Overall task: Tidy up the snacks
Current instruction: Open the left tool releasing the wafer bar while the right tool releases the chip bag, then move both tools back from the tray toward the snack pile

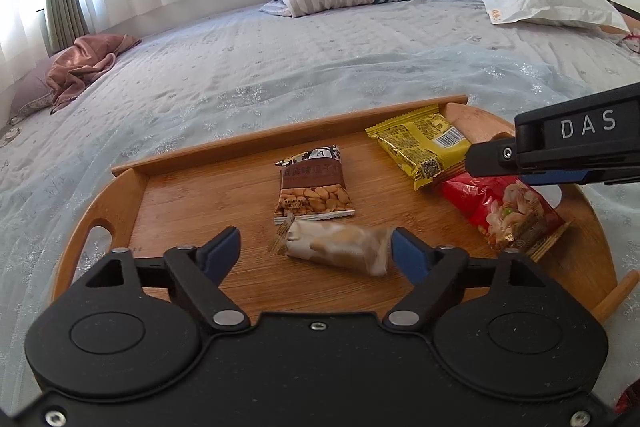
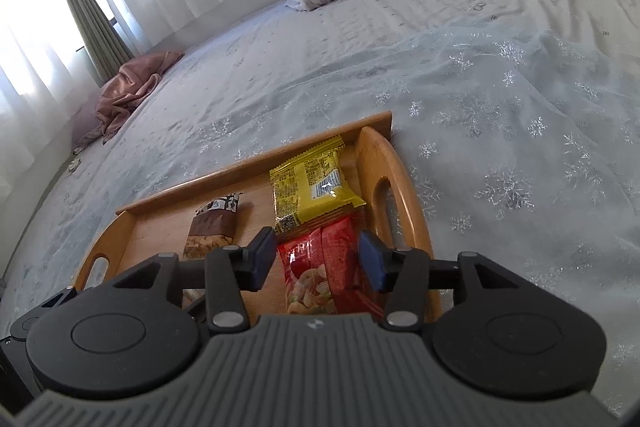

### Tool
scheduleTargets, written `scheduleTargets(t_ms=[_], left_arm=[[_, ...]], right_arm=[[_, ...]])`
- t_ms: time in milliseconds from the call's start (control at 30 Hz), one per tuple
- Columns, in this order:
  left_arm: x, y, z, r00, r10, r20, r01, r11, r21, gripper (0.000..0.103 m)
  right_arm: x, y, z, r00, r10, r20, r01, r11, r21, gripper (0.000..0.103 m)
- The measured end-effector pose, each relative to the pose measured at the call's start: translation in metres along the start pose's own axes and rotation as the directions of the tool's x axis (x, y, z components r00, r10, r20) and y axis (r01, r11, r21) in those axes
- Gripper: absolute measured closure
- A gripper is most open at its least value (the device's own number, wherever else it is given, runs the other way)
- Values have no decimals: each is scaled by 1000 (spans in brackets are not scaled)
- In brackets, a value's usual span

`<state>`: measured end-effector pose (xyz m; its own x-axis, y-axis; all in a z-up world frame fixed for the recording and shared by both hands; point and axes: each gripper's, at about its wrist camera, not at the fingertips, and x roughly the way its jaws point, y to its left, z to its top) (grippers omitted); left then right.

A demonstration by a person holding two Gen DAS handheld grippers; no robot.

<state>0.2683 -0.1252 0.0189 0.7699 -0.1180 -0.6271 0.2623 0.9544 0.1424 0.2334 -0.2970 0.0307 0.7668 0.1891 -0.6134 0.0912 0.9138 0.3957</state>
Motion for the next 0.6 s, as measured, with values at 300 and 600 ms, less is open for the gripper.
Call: scheduleTargets(t_ms=[300,600], left_arm=[[-38,12,-6,999,-26,26,26,1000,-16,7],[-98,21,-38,996,-59,60,59,998,-10,5]], right_arm=[[-36,11,-6,998,18,63,-14,997,-72,23],[-80,17,-38,991,50,122,-30,986,-163,10]])
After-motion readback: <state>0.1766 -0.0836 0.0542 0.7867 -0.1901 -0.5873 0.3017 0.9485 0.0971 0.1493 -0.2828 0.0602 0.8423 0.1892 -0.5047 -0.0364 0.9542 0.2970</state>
